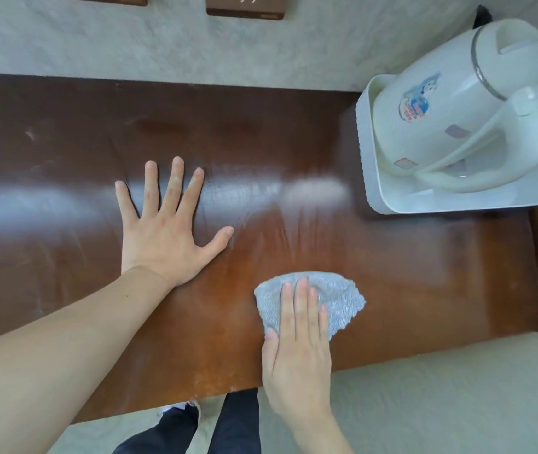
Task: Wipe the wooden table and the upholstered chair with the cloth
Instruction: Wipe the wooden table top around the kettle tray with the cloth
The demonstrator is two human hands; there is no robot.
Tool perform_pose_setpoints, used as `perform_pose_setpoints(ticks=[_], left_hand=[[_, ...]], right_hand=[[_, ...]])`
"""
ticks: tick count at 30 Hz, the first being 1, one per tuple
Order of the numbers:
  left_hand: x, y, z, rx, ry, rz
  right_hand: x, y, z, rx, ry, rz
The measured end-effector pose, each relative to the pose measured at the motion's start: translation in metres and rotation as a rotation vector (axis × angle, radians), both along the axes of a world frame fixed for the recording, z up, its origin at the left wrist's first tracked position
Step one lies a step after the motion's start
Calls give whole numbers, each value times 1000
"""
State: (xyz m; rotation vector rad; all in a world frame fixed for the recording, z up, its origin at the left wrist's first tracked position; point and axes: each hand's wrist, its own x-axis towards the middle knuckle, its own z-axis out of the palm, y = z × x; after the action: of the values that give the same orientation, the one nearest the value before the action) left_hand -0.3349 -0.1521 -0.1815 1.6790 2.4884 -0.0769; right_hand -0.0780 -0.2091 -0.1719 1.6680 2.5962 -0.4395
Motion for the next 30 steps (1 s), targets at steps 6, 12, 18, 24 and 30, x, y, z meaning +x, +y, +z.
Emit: perform_pose_setpoints(ticks=[6, 12, 18, 24, 30], left_hand=[[-1, 1, 0, -14, 8, -3], [-2, -1, -1, -12, 16, -11], [0, 0, -1, -19, 1, -6], [-1, 0, 1, -19, -42, -2], [-1, -2, 0, -23, -34, 0]], right_hand=[[-31, 77, -3, 22, 6, 112], [-124, 242, -8, 112, 21, -48], [-120, 207, -7, 141, 36, -39], [-49, 4, -5, 17, 31, -82], [-81, 63, -8, 75, 16, -129]])
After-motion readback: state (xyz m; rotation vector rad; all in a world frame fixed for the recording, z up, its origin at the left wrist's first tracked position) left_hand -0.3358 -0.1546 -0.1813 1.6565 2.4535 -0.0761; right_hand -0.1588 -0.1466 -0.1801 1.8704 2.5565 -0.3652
